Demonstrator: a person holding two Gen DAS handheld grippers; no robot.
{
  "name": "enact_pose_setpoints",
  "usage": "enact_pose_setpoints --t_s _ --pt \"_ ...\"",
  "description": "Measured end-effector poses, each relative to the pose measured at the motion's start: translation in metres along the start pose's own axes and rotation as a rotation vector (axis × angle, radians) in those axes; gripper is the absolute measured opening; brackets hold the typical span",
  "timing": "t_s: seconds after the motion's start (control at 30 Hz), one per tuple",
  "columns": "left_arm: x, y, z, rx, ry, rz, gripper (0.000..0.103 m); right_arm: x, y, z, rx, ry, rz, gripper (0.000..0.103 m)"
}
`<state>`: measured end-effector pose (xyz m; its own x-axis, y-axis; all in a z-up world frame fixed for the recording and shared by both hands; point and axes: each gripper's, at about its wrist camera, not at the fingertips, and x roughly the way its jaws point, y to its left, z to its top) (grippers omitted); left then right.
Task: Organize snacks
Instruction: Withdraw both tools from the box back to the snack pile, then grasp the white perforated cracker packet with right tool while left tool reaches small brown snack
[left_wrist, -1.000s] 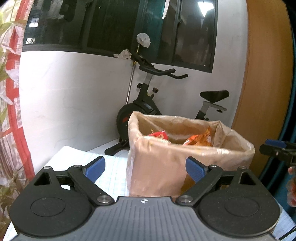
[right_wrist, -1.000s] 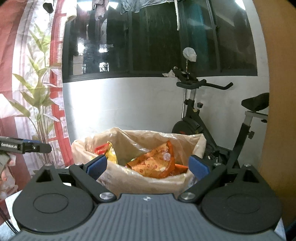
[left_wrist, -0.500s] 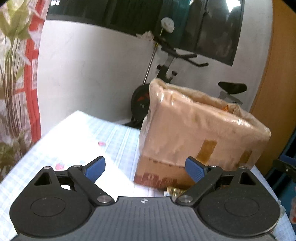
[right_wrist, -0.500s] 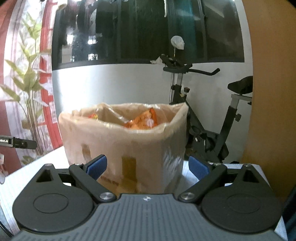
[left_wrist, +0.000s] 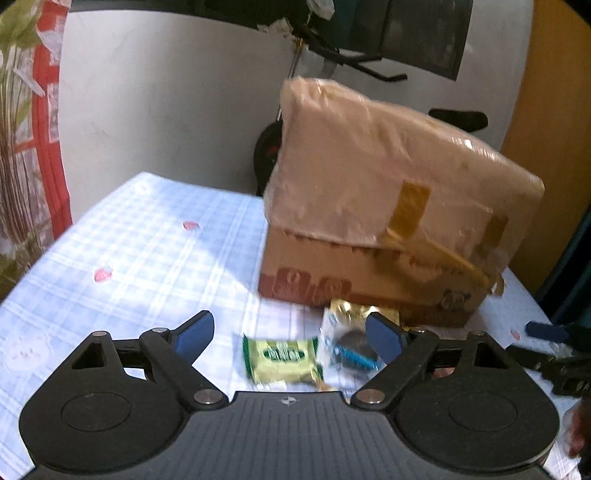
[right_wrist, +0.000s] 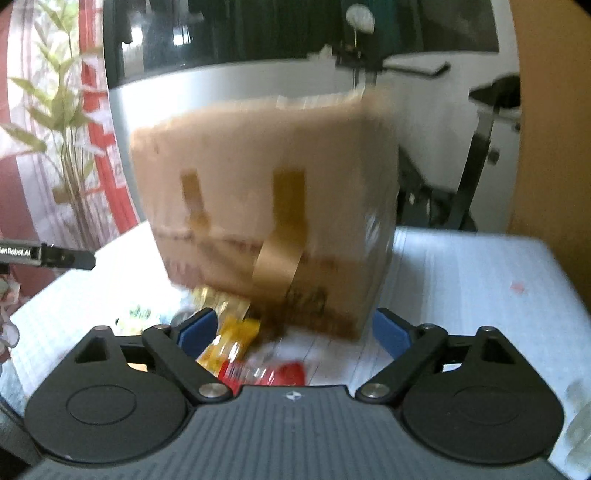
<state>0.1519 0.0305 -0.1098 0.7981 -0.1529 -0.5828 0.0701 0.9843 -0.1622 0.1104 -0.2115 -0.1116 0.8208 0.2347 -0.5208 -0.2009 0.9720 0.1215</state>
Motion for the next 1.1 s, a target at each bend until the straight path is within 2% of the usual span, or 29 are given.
enact_pose_setpoints --t_s 0.2,0.4,0.53,0.67,0.73,0.8,0.87,1.1 --pt "0.006 -0.007 -0.012 0.014 0.042 -0.013 0.089 0.018 0.018 -0.017 -0.008 0.108 0.025 0.086" --pt "0.007 -0.008 -0.019 0.013 0.059 -0.015 0.086 0.026 0.034 -0.027 0.021 0.18 0.07 0.085" --pt "0.008 -0.01 -0.024 0.015 0.078 -0.025 0.083 0.032 0.045 -0.037 -0.011 0.235 0.05 0.085" --pt "0.009 -0.011 -0.026 0.02 0.085 -0.037 0.082 0.035 0.051 -0.043 -0.057 0.265 0.029 0.071" --pt "0.01 -0.011 -0.027 0.019 0.083 -0.039 0.082 0.035 0.049 -0.044 -0.073 0.264 0.034 0.066" --pt "0.011 -0.01 -0.027 0.014 0.087 -0.04 0.082 0.037 0.045 -0.045 -0.099 0.266 0.019 0.055" --pt "0.016 -0.009 -0.027 0.009 0.099 -0.036 0.081 0.04 0.04 -0.042 -0.117 0.258 0.004 0.051" --pt "0.021 -0.008 -0.028 -0.005 0.102 -0.023 0.078 0.052 0.016 -0.04 -0.099 0.176 -0.022 0.049"
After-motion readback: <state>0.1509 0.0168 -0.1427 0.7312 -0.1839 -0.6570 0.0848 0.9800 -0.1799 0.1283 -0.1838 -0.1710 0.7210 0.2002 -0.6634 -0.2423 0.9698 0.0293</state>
